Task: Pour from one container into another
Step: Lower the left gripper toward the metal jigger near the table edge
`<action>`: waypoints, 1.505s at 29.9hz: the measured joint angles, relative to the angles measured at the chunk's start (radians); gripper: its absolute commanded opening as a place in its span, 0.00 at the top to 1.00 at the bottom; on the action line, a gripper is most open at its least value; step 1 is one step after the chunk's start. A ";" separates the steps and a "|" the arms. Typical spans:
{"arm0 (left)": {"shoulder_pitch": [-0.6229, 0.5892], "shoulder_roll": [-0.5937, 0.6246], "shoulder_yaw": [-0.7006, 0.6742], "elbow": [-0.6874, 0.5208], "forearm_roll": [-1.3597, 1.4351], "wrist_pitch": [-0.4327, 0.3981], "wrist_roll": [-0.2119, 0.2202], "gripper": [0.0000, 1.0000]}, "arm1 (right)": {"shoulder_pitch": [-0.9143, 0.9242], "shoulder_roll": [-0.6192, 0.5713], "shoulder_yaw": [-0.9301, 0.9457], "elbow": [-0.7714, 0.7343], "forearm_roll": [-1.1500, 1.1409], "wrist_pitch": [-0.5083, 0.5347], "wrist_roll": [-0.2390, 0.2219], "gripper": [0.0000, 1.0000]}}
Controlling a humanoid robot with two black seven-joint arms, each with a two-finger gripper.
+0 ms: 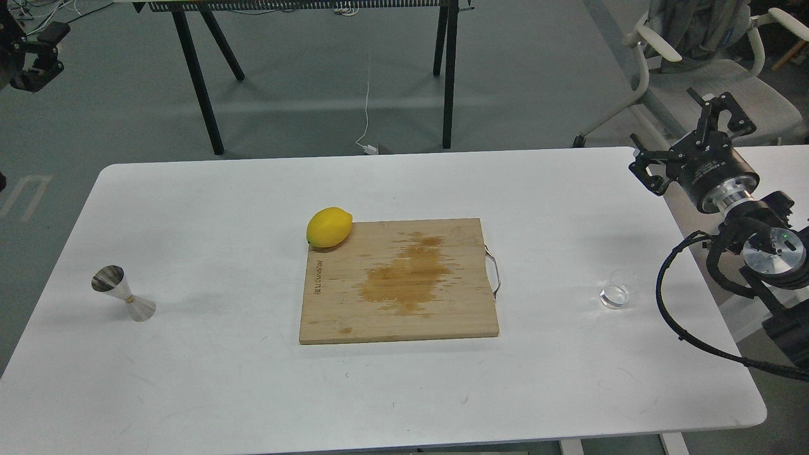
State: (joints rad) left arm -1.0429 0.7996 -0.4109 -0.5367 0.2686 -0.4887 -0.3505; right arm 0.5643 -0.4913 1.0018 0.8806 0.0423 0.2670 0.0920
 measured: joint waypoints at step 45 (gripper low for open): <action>0.427 0.290 0.012 -0.303 0.800 0.348 -0.138 0.00 | 0.000 -0.004 -0.002 -0.008 -0.001 0.004 0.000 0.01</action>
State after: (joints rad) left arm -0.6160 1.0896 -0.3991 -0.8392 1.0681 -0.1411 -0.4889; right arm 0.5644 -0.4955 1.0001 0.8728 0.0414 0.2714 0.0924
